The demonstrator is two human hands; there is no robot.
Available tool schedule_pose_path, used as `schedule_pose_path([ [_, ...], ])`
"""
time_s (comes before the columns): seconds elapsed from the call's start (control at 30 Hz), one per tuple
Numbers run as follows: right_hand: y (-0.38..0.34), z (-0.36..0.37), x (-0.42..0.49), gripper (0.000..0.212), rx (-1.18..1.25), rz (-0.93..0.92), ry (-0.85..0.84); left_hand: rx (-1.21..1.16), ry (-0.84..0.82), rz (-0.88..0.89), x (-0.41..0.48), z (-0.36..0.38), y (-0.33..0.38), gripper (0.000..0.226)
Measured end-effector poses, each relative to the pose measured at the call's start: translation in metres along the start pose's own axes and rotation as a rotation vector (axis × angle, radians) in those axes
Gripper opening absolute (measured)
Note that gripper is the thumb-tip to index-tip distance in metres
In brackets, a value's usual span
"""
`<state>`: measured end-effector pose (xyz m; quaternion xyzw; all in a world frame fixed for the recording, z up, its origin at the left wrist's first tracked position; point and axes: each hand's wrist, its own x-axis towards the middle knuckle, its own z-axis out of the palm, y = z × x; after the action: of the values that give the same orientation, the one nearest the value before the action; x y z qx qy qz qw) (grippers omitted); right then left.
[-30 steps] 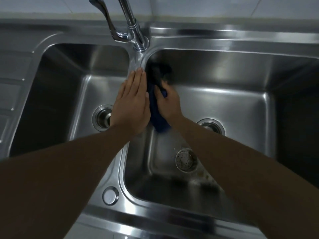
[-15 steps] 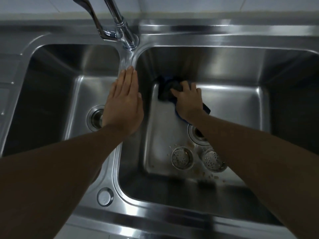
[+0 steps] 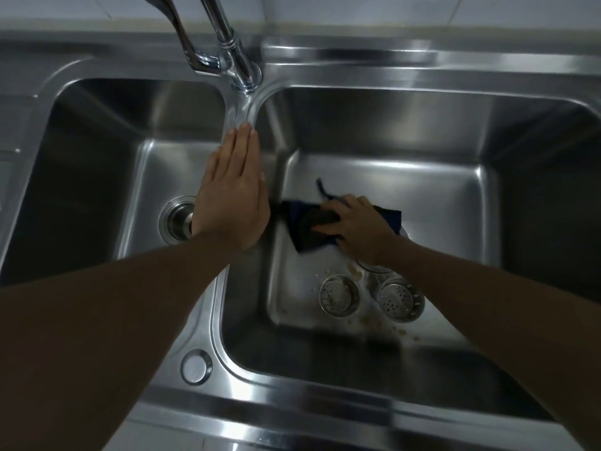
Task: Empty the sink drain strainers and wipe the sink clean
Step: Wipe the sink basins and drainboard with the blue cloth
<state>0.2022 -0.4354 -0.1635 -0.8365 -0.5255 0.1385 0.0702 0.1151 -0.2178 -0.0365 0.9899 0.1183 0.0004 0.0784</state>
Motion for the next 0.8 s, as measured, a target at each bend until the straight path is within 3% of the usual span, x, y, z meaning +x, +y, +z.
schedule_pose_path([
  [0.1,0.004,0.002,-0.026,0.046,0.019,-0.084,-0.114,0.003,-0.001,0.005,0.000,0.000,0.000,0.059],
  [0.37,0.029,-0.009,-0.056,0.037,0.077,-0.040,-0.120,0.013,0.014,0.012,0.000,0.001,0.000,0.060],
  [0.63,0.029,0.000,-0.043,0.051,0.048,0.411,0.119,0.035,0.022,0.012,0.001,0.002,0.000,0.061],
  [0.8,0.056,-0.012,-0.035,0.056,0.041,0.883,0.177,0.049,0.017,0.004,0.002,0.002,0.001,0.061],
])
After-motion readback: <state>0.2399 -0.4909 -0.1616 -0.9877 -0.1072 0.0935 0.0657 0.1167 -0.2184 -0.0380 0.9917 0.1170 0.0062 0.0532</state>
